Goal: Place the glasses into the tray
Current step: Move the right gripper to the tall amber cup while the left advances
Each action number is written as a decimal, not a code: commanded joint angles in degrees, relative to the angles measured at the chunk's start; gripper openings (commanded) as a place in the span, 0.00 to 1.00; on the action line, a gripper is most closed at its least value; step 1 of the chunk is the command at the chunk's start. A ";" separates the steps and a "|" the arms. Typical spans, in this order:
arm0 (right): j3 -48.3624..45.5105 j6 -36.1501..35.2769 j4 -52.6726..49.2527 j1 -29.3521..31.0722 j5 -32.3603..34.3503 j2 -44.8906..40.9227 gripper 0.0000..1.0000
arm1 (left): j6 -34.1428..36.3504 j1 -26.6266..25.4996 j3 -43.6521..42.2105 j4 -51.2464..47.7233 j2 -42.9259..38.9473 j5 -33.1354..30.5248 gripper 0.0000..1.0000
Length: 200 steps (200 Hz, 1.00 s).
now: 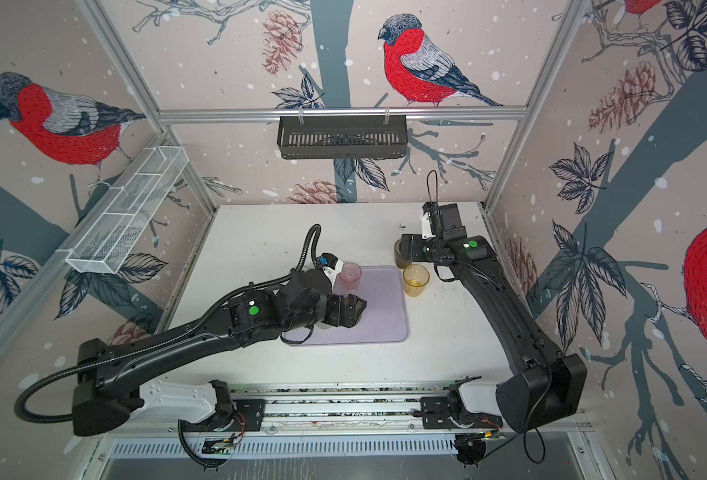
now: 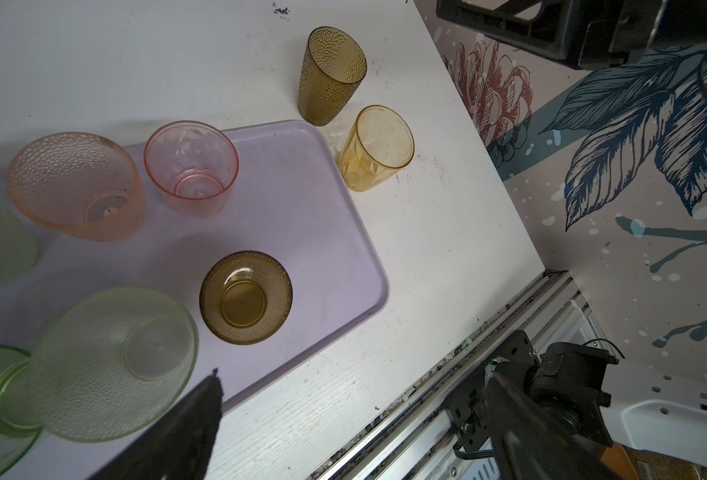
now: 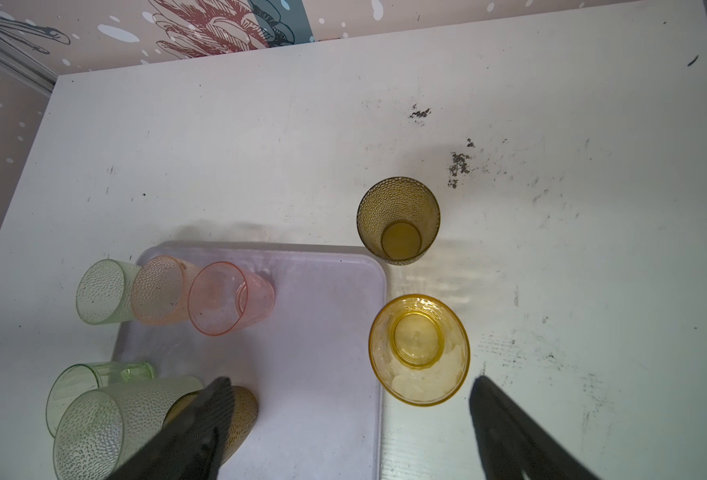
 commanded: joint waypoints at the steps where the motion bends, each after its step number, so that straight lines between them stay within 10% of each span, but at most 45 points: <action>1: 2.17 0.36 -2.86 -0.25 1.92 0.21 0.92 | 3.48 0.30 0.71 3.13 -0.15 0.63 0.98; 200: 10.30 10.49 -10.17 3.37 8.20 4.40 0.96 | 13.41 9.00 0.54 -4.04 -10.27 13.24 0.98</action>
